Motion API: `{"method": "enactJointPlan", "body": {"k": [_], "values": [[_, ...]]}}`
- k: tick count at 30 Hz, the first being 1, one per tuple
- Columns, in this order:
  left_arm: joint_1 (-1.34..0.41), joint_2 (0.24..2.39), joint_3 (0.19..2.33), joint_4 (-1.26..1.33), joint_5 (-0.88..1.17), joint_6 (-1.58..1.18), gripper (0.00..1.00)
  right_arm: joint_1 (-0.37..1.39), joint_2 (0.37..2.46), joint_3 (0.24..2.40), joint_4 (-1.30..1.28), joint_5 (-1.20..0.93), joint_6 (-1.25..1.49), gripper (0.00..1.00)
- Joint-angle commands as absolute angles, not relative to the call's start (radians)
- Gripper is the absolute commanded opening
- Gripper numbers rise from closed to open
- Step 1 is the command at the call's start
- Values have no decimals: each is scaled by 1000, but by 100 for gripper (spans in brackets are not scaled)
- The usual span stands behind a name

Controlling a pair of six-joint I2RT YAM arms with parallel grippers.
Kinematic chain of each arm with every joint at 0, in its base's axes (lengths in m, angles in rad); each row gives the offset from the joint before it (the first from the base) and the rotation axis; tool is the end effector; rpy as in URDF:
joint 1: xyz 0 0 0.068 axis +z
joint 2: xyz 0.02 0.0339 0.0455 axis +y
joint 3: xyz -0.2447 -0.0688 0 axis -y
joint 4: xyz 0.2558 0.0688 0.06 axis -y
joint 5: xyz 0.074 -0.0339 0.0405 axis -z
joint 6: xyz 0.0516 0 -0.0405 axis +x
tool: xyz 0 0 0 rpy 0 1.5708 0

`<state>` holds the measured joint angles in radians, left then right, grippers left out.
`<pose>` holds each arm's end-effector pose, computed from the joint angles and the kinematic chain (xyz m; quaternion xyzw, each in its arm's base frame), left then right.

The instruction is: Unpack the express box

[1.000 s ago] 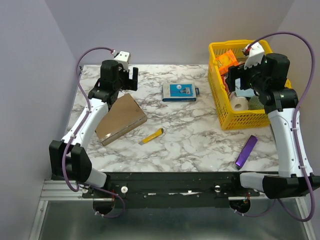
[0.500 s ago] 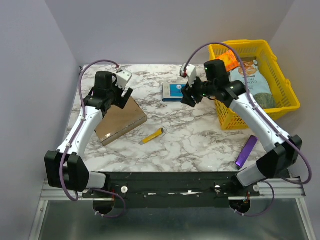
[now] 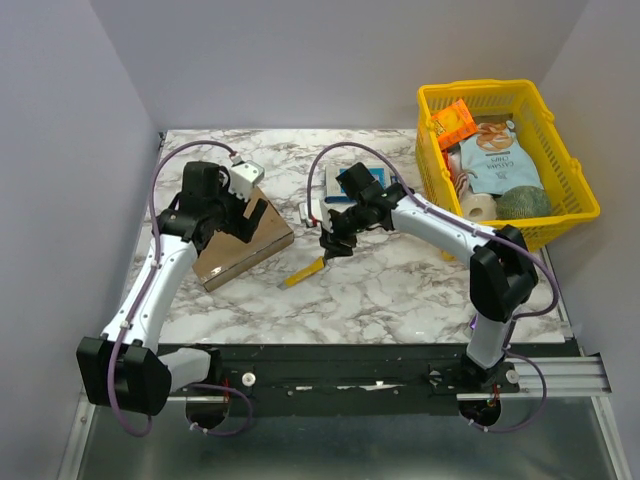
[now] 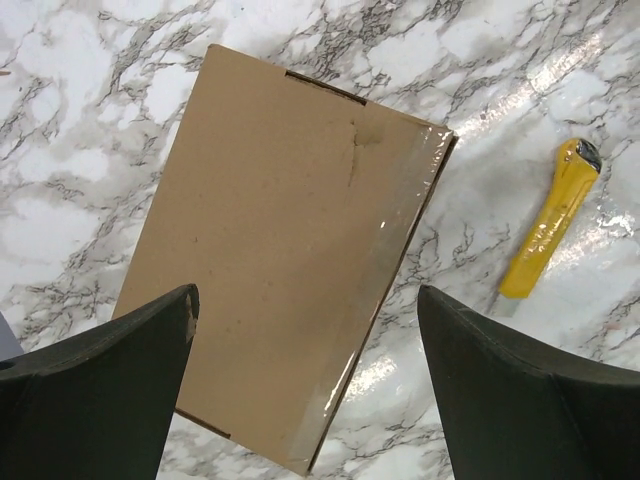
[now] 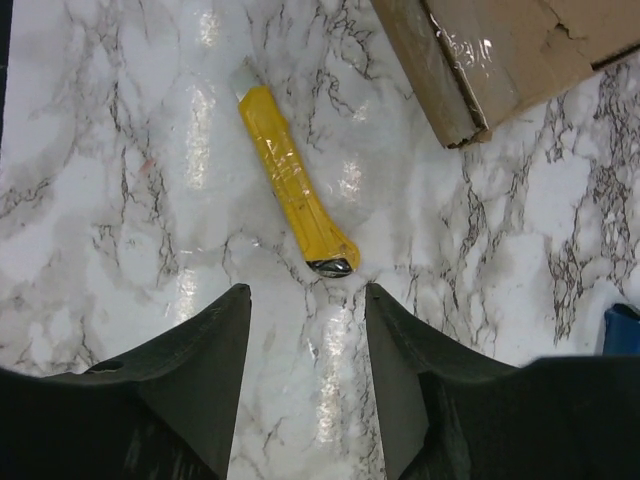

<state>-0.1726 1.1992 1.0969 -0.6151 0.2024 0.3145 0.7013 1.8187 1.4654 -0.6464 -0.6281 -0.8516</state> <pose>0.2796 -0.0593 0.2932 0.2590 0.8689 -0.0625 0.4172 0.2886 0.2834 0.2211 -0.7016 0.5901 0.2755 0.2894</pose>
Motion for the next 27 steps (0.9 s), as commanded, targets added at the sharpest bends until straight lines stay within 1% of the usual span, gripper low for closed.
{"method": "enactJointPlan", "body": {"k": [1, 2, 3, 5, 10, 20, 22, 23, 24, 27], "values": [[-178, 1170, 1101, -600, 178, 273, 99, 736, 1891, 1465, -607, -678, -1028, 59], [-178, 1169, 1101, -597, 154, 262, 99, 744, 1902, 1466, -607, -666, -1061, 60], [-178, 1161, 1098, -595, 135, 229, 99, 756, 1914, 1466, -603, -657, -1078, 63], [-173, 1141, 1074, -597, 123, 219, 99, 770, 1942, 1463, -595, -632, -1129, 64], [-169, 1098, 1029, -620, 140, 207, 99, 798, 1996, 1466, -569, -598, -1161, 64], [-129, 1092, 1037, -624, 164, 195, 99, 810, 2075, 1470, -531, -519, -1146, 63], [-117, 1088, 1037, -624, 181, 180, 99, 811, 2106, 1485, -531, -503, -1132, 61], [-115, 1078, 1037, -624, 187, 179, 99, 811, 2114, 1492, -532, -494, -1124, 58], [-115, 1077, 1035, -624, 190, 179, 99, 811, 2123, 1500, -538, -494, -1121, 49], [-117, 1059, 1022, -624, 196, 183, 99, 822, 2146, 1537, -575, -482, -1143, 45]]}}
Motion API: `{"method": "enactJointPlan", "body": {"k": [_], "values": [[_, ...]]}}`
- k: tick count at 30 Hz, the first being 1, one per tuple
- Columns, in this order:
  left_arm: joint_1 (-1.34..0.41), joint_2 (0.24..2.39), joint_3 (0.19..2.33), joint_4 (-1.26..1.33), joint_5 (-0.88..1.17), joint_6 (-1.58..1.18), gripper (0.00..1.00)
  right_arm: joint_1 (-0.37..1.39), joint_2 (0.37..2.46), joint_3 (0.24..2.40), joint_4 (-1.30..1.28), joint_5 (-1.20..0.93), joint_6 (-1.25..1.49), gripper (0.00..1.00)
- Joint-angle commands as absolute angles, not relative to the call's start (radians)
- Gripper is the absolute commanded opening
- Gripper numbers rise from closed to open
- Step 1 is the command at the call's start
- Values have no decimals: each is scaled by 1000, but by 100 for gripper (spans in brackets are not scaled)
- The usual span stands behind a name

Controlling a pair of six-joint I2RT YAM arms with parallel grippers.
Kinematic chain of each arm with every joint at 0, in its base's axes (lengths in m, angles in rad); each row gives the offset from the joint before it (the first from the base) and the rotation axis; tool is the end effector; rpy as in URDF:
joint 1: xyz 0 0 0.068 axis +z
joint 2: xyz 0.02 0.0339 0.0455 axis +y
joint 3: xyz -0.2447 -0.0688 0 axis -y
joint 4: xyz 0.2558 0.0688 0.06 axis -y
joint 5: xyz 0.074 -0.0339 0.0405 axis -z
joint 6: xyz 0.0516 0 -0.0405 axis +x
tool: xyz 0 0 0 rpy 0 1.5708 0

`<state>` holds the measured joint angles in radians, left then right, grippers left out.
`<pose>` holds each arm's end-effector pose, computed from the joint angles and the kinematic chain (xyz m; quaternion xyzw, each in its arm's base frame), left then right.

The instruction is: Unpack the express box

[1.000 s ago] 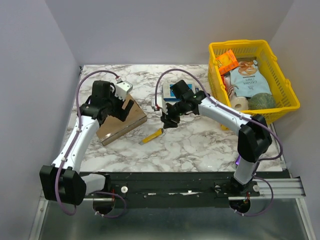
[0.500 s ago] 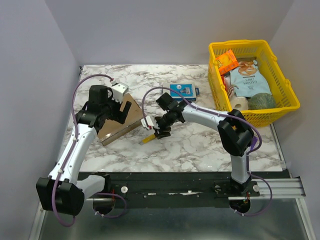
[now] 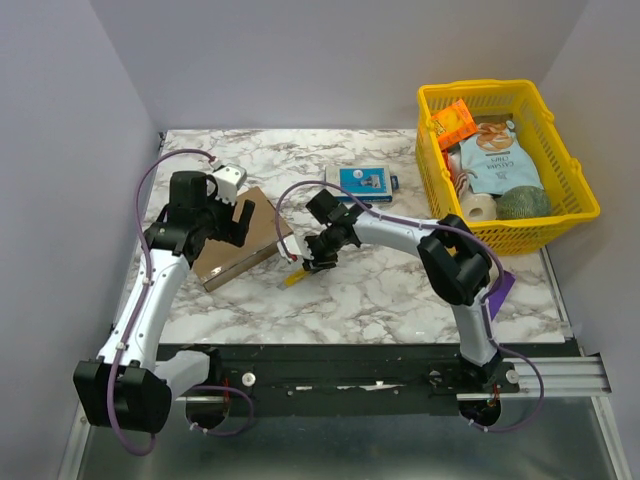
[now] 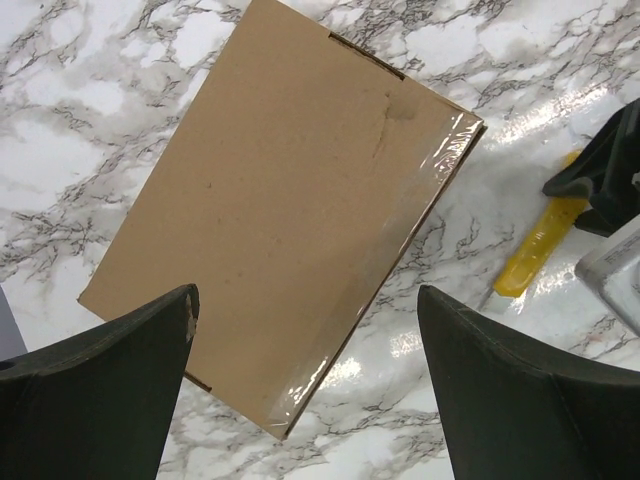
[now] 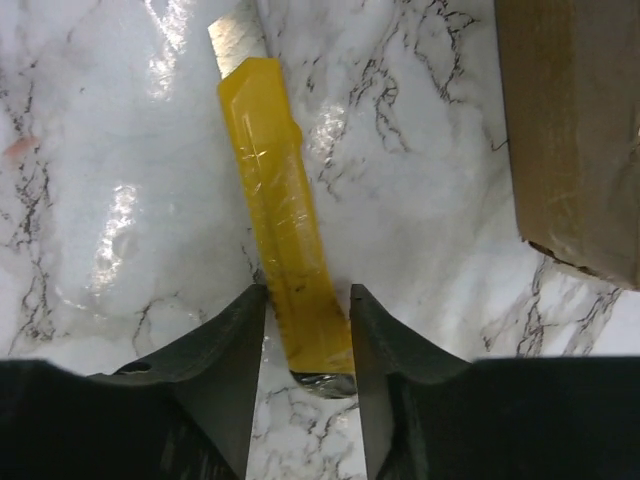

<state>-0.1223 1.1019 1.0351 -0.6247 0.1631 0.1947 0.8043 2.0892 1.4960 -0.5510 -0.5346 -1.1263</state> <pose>0.2619 -0.0406 0.2949 0.1766 0.8851 -0.0583 0.4266 0.2834 0.3322 0.1250 -0.8069 0.4905 0.2221 0.2429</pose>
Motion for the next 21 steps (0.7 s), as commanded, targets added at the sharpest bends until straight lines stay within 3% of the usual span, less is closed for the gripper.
{"method": "enactJointPlan", "body": {"k": [1, 2, 3, 6, 9, 19, 20, 21], "values": [[-115, 1055, 1014, -624, 198, 184, 99, 827, 2154, 1542, -581, -474, -1150, 43], [-115, 1052, 1012, -624, 199, 187, 99, 830, 2158, 1545, -584, -456, -1167, 39], [-114, 1048, 1012, -621, 202, 190, 99, 836, 2166, 1546, -607, -443, -1180, 27], [-106, 1051, 1022, -609, 216, 192, 99, 838, 2168, 1528, -633, -393, -1189, 11], [-104, 1063, 1048, -598, 256, 205, 98, 822, 2084, 1497, -658, -405, -1114, 5], [-136, 1120, 1144, -595, 527, 392, 96, 693, 1804, 1566, -994, -611, -979, 1], [-161, 1123, 1150, -604, 535, 412, 96, 684, 1796, 1563, -994, -604, -967, 2], [-191, 1130, 1157, -612, 523, 431, 96, 674, 1790, 1556, -983, -601, -959, 10]]}}
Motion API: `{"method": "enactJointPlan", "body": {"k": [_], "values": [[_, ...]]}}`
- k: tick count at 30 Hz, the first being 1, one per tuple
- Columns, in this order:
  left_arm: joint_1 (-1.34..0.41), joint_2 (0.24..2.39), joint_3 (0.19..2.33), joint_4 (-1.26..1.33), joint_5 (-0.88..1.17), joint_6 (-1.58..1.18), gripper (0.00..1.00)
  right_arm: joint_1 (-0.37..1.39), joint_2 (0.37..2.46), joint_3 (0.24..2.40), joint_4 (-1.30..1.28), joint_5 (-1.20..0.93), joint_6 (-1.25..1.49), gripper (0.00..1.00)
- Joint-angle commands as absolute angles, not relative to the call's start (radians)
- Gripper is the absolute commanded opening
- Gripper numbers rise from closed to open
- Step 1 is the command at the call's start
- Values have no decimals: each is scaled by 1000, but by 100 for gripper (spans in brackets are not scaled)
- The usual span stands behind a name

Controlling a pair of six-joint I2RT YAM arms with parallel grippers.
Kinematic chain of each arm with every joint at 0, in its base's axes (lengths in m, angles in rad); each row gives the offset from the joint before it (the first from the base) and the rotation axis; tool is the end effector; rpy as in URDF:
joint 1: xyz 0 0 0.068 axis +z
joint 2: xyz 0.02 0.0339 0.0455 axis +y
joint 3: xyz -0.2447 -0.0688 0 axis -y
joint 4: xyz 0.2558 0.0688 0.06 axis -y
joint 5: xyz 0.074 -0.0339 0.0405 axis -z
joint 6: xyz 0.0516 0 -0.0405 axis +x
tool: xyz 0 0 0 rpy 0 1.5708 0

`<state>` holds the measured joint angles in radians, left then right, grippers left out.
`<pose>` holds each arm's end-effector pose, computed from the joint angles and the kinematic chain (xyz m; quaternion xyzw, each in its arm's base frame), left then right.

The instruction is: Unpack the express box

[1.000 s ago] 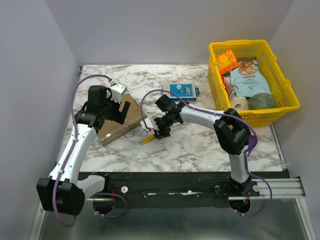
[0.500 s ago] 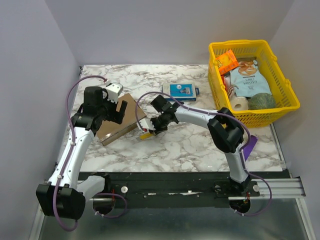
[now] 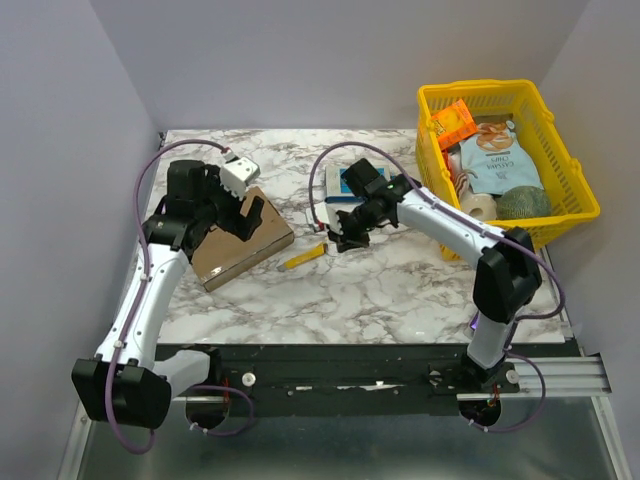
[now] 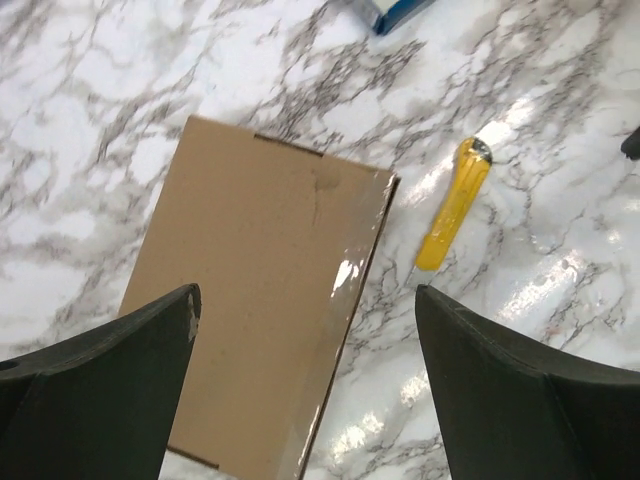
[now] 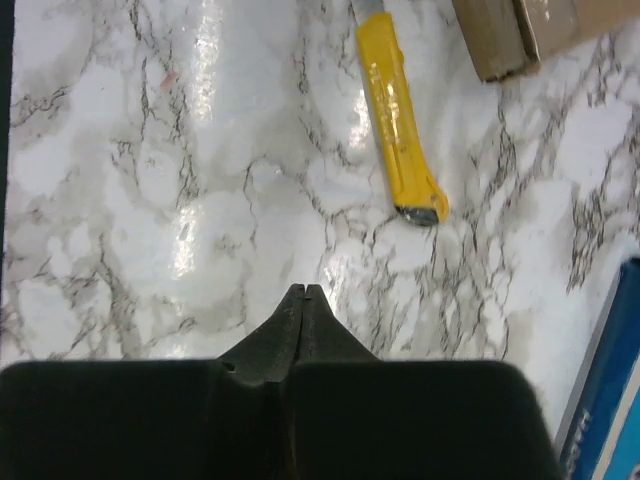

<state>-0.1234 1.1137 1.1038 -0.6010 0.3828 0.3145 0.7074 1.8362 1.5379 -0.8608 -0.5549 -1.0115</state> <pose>0.2638 -0.0521 0.3206 0.2749 0.8310 -0.1247 0.4673 0.2814 0.2764 0.2238 -0.7497 0.5722 0.2353 0.2349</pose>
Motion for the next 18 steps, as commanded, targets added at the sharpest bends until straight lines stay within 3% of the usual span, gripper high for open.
{"method": "enactJointPlan", "body": {"k": [1, 2, 5, 6, 11, 16, 18], "values": [[-259, 1134, 1161, -626, 474, 464, 95, 670, 1784, 1542, -962, -600, -948, 16], [-284, 1134, 1155, -626, 451, 475, 95, 670, 1770, 1505, -933, -586, -930, 22], [-311, 1112, 1089, -566, 375, 415, 95, 670, 1759, 1438, -803, -583, -940, 65], [-310, 1098, 1071, -551, 345, 385, 95, 672, 1763, 1427, -731, -578, -948, 99], [-308, 1055, 1000, -574, 201, 261, 96, 683, 1882, 1497, -660, -549, -1006, 100], [-264, 977, 966, -594, 22, 5, 99, 724, 2024, 1584, -614, -520, -1045, 87], [-180, 976, 968, -627, 70, -87, 99, 744, 2071, 1627, -647, -514, -1051, 79]]}}
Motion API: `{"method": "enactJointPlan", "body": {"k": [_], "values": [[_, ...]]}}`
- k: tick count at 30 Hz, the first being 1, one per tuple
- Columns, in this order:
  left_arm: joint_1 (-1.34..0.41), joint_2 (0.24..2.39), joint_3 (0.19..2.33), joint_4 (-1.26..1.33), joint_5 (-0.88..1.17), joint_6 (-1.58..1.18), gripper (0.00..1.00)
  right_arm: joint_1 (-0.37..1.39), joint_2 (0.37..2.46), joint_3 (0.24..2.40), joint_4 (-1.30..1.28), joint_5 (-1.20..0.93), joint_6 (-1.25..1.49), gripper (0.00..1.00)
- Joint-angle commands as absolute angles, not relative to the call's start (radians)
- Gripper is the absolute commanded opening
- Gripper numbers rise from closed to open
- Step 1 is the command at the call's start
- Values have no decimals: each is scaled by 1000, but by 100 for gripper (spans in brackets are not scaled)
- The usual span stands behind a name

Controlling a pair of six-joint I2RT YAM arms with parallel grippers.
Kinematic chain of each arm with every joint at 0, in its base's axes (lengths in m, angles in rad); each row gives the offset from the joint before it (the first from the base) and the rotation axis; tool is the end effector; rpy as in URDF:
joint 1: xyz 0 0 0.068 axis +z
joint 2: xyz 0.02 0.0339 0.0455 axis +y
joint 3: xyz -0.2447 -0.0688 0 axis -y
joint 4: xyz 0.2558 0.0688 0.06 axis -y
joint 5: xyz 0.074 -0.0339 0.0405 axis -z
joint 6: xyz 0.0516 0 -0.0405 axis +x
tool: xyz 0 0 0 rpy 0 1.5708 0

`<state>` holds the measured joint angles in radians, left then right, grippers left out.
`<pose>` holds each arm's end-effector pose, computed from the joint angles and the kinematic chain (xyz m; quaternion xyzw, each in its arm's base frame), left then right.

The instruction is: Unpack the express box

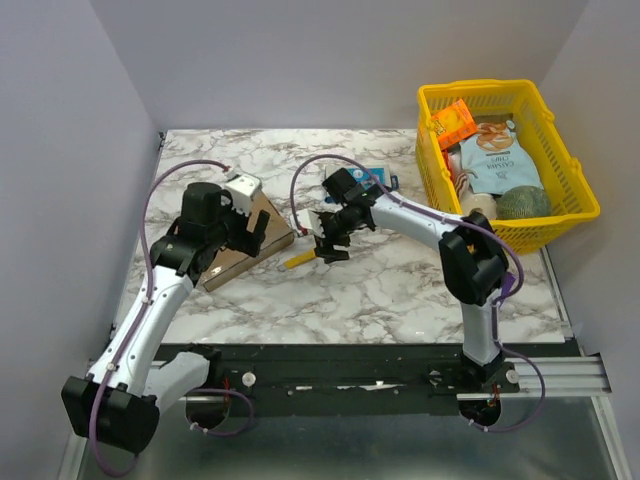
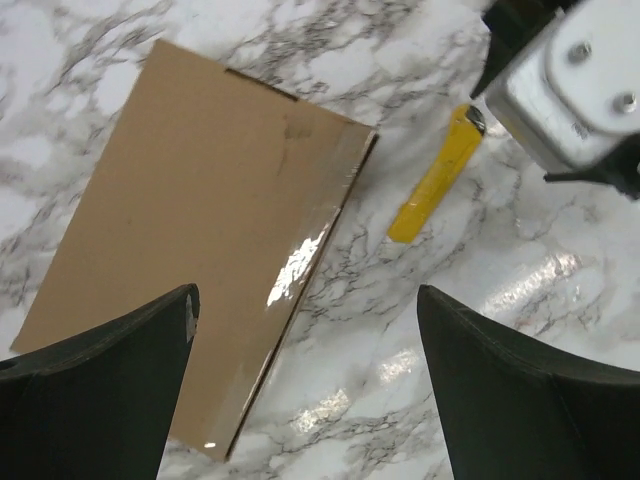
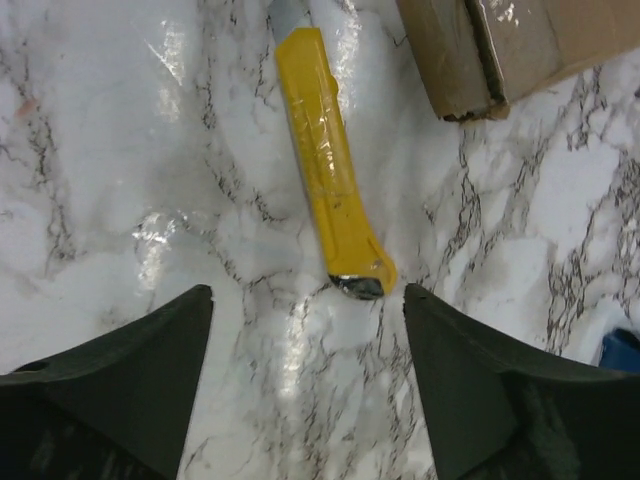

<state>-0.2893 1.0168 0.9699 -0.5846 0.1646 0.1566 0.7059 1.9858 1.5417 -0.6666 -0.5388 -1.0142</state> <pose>0.2376 -0.0795 0.2958 0.2328 0.8585 -0.1030 0.4452 0.3085 0.2978 0.1757 -0.7509 0.5663 0.2223 0.2570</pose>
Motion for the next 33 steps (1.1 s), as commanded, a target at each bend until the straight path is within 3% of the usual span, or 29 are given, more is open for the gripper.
{"method": "enactJointPlan", "body": {"k": [1, 14, 20, 25, 33], "values": [[-135, 977, 966, -662, 92, -131, 99, 749, 2109, 1669, -659, -508, -1055, 77], [-52, 910, 928, -686, 121, -127, 99, 778, 2284, 1793, -807, -379, -1178, 65], [-48, 913, 927, -637, 146, -95, 99, 798, 2313, 1793, -900, -360, -1186, 45], [-43, 925, 933, -569, 213, -54, 98, 796, 2295, 1761, -917, -344, -1115, 21], [-44, 959, 945, -526, 446, 151, 96, 750, 2130, 1700, -977, -454, -959, 18]]}}
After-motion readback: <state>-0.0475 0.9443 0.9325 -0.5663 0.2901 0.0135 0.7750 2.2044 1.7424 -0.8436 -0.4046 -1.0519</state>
